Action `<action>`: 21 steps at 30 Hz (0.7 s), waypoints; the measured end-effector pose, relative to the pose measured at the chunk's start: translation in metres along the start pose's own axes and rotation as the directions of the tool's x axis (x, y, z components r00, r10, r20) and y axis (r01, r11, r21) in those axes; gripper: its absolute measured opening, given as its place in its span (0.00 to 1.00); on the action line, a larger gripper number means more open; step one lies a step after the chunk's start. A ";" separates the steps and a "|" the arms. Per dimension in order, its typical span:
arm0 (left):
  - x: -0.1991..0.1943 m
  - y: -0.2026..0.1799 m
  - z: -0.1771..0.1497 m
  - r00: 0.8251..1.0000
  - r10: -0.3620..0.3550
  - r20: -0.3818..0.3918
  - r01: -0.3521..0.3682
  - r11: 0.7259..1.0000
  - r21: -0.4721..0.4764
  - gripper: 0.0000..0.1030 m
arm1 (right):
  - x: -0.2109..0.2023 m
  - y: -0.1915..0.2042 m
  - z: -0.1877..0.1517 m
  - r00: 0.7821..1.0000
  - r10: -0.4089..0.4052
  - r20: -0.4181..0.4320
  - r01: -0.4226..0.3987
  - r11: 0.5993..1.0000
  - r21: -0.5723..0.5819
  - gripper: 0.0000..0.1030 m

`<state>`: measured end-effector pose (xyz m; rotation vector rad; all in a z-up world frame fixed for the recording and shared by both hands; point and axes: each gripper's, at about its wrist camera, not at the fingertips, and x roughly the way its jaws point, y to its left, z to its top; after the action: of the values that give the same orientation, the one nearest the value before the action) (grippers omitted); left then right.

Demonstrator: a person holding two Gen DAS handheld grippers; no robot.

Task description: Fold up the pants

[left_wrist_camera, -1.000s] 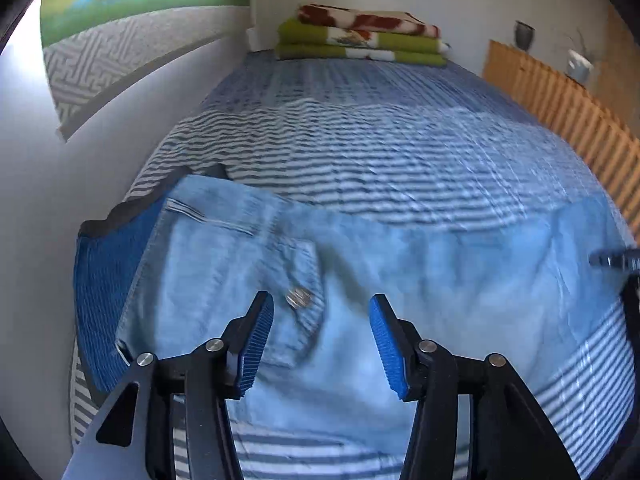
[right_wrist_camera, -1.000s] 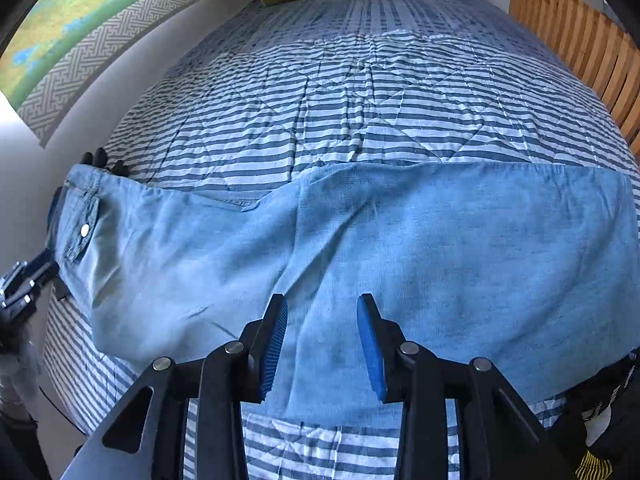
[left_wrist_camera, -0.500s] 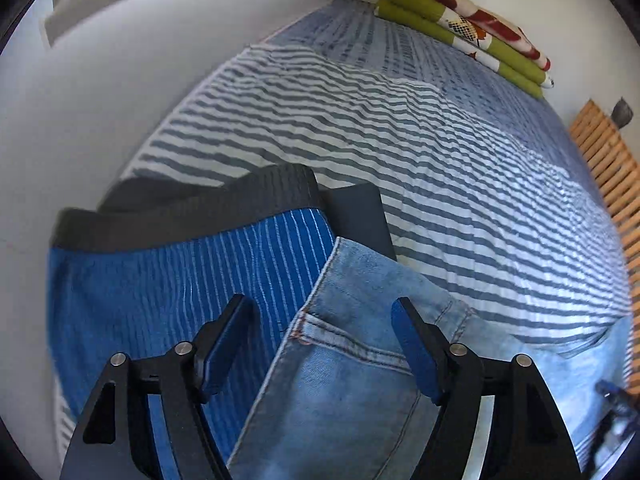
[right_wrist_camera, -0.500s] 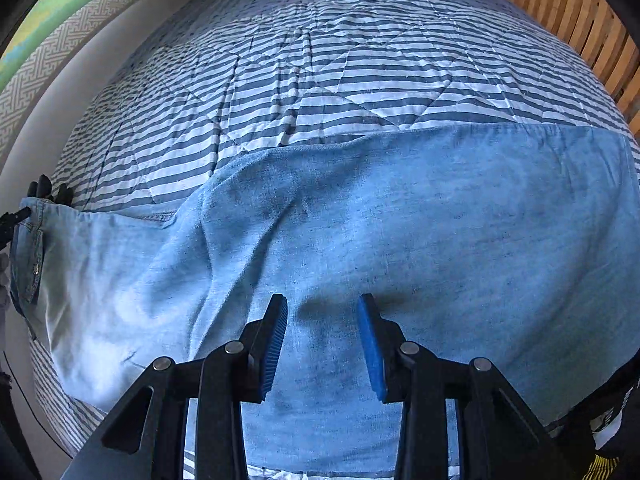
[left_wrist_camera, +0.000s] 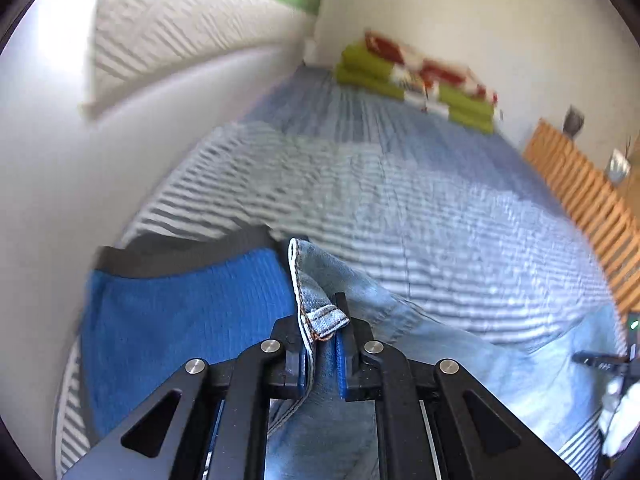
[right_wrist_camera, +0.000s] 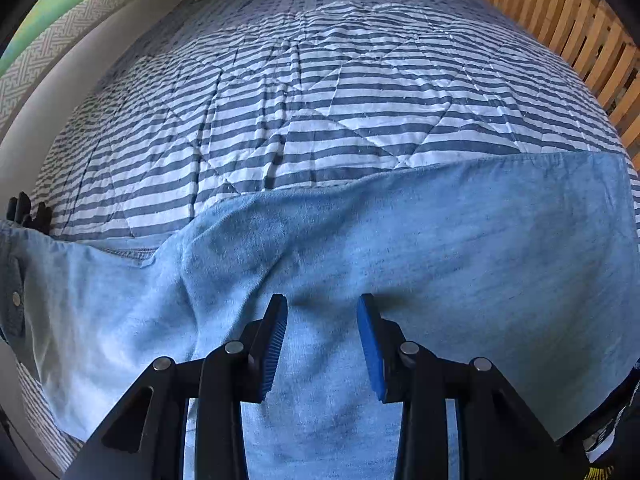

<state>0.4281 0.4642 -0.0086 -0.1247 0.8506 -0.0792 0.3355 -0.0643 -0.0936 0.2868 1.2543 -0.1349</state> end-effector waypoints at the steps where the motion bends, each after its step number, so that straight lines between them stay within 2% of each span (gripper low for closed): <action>1: -0.006 0.011 -0.001 1.000 0.028 0.009 -0.027 0.999 -0.023 0.09 | 0.000 0.000 0.003 1.000 -0.015 0.017 0.015 1.000 -0.008 0.32; 2: -0.002 0.022 -0.004 0.998 0.063 -0.006 -0.063 0.997 -0.036 0.09 | 0.003 0.001 0.005 0.999 -0.041 0.024 0.041 0.999 -0.017 0.32; 3: 0.011 0.037 -0.007 0.996 0.076 -0.055 -0.080 0.994 -0.077 0.10 | 0.009 0.002 0.008 0.997 -0.071 0.021 0.071 0.997 -0.030 0.32; 5: 0.035 0.049 -0.013 0.989 0.082 -0.127 -0.095 0.990 -0.105 0.10 | 0.027 0.004 0.012 0.996 -0.090 -0.012 0.089 0.994 -0.061 0.40; 7: 0.047 0.045 -0.013 0.987 0.092 -0.131 -0.103 0.991 -0.081 0.14 | 0.039 0.007 0.013 0.988 -0.157 0.000 0.156 0.984 -0.086 0.47; 9: 0.053 0.038 -0.005 0.986 0.094 -0.137 -0.104 0.992 -0.067 0.19 | 0.040 0.011 0.014 0.982 -0.191 0.018 0.191 0.976 -0.104 0.48; 11: 0.055 0.037 0.006 0.981 0.117 -0.157 -0.131 0.988 -0.080 0.34 | 0.039 0.013 0.015 0.979 -0.205 0.015 0.206 0.972 -0.113 0.48; 13: 0.042 0.037 0.019 0.978 0.148 -0.145 -0.163 0.982 -0.100 0.53 | 0.032 0.012 0.016 0.974 -0.225 0.017 0.225 0.970 -0.093 0.48; 14: 0.031 0.039 0.024 0.981 0.145 -0.127 -0.160 0.980 -0.120 0.54 | 0.025 0.011 0.015 0.973 -0.229 0.030 0.230 0.969 -0.084 0.48; 16: 0.000 0.040 0.028 0.990 0.128 -0.057 -0.135 0.982 -0.133 0.54 | 0.002 0.015 0.005 0.980 -0.190 0.062 0.194 0.978 -0.071 0.48; 18: -0.028 0.028 0.020 0.994 0.109 -0.029 -0.111 0.991 -0.069 0.54 | -0.020 0.029 -0.014 0.996 -0.075 0.056 0.081 0.991 -0.109 0.48; 19: -0.042 0.016 0.009 0.998 0.067 -0.019 -0.068 0.997 -0.030 0.54 | -0.031 0.043 -0.028 0.999 -0.011 0.048 0.018 0.989 -0.146 0.48; 21: -0.064 -0.007 -0.020 1.000 0.009 -0.024 -0.008 0.999 0.035 0.54 | -0.045 0.071 -0.059 0.995 0.094 0.018 -0.088 0.970 -0.225 0.48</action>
<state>0.3712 0.4636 0.0267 -0.0872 0.8730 -0.0881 0.2859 0.0175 -0.0574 0.1464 1.2130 0.0812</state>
